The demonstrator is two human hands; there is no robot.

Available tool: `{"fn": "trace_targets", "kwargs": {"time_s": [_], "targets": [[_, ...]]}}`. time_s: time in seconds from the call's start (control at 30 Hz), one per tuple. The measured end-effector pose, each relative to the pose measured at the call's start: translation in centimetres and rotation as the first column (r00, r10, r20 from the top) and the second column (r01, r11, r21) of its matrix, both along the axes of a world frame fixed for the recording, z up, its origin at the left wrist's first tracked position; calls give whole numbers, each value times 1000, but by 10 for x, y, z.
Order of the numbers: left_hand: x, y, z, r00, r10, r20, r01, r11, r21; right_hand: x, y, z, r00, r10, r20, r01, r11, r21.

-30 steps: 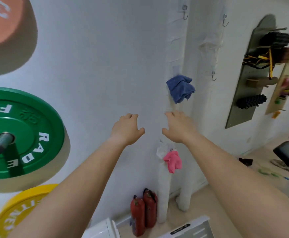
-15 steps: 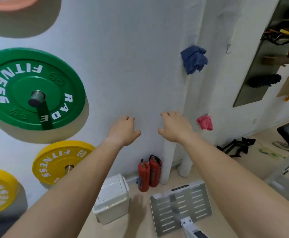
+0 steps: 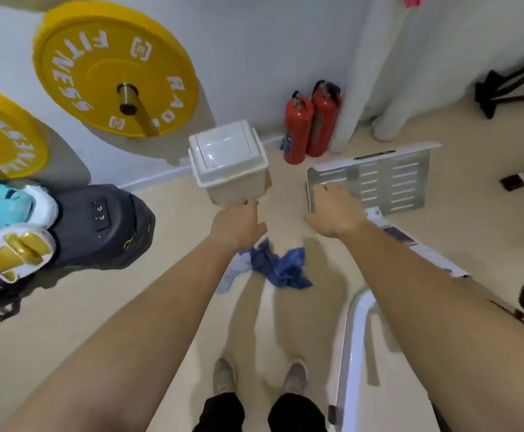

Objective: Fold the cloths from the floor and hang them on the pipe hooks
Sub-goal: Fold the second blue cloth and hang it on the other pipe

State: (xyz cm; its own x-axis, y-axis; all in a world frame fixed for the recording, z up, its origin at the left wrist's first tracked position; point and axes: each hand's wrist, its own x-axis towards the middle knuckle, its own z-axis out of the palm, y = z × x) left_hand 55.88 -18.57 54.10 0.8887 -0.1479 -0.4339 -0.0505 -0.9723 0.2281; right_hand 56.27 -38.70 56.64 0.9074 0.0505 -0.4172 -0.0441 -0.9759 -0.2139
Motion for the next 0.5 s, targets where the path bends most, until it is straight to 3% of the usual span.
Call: {"fn": "trace_targets", "kwargs": {"time_s": [0.2,0.5], "targets": [[-58,44,-207,984,22,-177,-14,999,46,-55,33,-212,989,2,-151,-1,1000,3],[-66,60,-511,981,-53,-185,58,998,20,-89,55,-524,951,-27,-308,31,999,11]]}}
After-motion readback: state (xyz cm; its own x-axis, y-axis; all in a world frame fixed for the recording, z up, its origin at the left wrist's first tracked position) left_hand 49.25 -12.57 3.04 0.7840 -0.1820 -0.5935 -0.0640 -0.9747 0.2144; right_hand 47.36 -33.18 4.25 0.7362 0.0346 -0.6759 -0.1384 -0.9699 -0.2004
